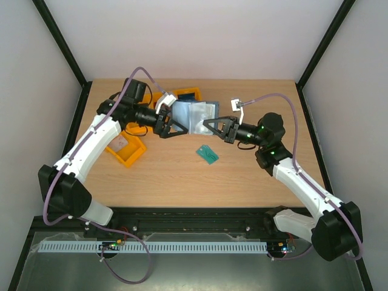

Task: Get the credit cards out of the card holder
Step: Remove the credit card from the card holder.

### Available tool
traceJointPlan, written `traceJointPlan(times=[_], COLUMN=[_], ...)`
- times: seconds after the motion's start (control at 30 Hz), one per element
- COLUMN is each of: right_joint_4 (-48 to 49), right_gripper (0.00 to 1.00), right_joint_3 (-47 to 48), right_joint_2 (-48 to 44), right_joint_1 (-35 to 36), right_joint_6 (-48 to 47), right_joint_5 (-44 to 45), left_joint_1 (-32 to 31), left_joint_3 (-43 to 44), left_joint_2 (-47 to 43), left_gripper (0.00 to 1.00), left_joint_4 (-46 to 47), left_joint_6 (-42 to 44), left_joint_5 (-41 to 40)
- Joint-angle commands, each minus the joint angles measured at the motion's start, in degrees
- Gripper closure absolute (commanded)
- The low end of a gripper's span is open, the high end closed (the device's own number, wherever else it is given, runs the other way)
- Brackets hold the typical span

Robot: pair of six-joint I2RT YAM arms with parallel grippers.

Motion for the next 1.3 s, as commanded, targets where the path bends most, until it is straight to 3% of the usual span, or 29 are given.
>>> traceJointPlan(times=[0.0,0.07,0.2,0.27,0.37,0.4,0.43,0.53,0.7,0.97,1.13,1.27], right_joint_4=[5.12,5.12,6.36,6.73,5.15,3.21,-0.12,-9.51,-11.59,-8.27,-13.79,-12.96], right_gripper=[0.98,0.98,0.98,0.98,0.98,0.93,0.85,0.54,0.41,0.46,0.54,0.48], right_joint_3=[0.3,0.64,0.8,0.55,0.56,1.01,1.64,4.02,4.76,3.59,3.88,3.09], right_joint_2=[0.62,1.56,2.74,3.06,3.64,3.8,3.79,3.22,2.46,2.89,1.09,0.64], right_joint_1=[0.3,0.32,0.32,0.41,0.49,0.49,0.49,0.3,-1.79,-3.96,-4.03,-3.22], right_joint_6=[0.2,0.19,0.88,0.99,-0.07,-1.94,-4.52,-13.17,-15.19,-14.23,-18.69,-19.1], right_joint_5=[-2.5,-2.75,-2.57,-2.38,-2.11,-1.62,-0.73,2.51,3.02,-3.51,4.65,5.03], left_joint_1=[0.12,0.12,-0.01,-0.1,-0.23,-0.23,-0.24,-0.16,-0.17,-0.21,-0.38,-1.56], left_joint_3=[2.74,3.05,3.71,3.91,3.9,3.96,4.23,5.96,8.76,11.89,13.18,13.88], left_joint_2=[-0.5,0.11,1.23,1.37,1.27,1.3,1.38,1.5,0.27,0.3,0.03,0.11], left_gripper=[0.01,0.02,0.19,0.37,0.79,0.94,0.97,0.98,0.98,0.98,0.98,0.98], left_joint_4=[2.17,2.09,1.19,1.16,0.98,0.64,0.1,-4.47,-10.7,-16.93,-20.19,-21.41], left_joint_6=[-1.9,-1.62,-0.88,-0.87,-0.38,0.26,1.17,6.07,13.22,20.61,23.95,25.36], left_joint_5=[3.78,5.44,8.95,10.43,11.2,11.23,10.86,8.98,5.95,1.94,2.36,2.21])
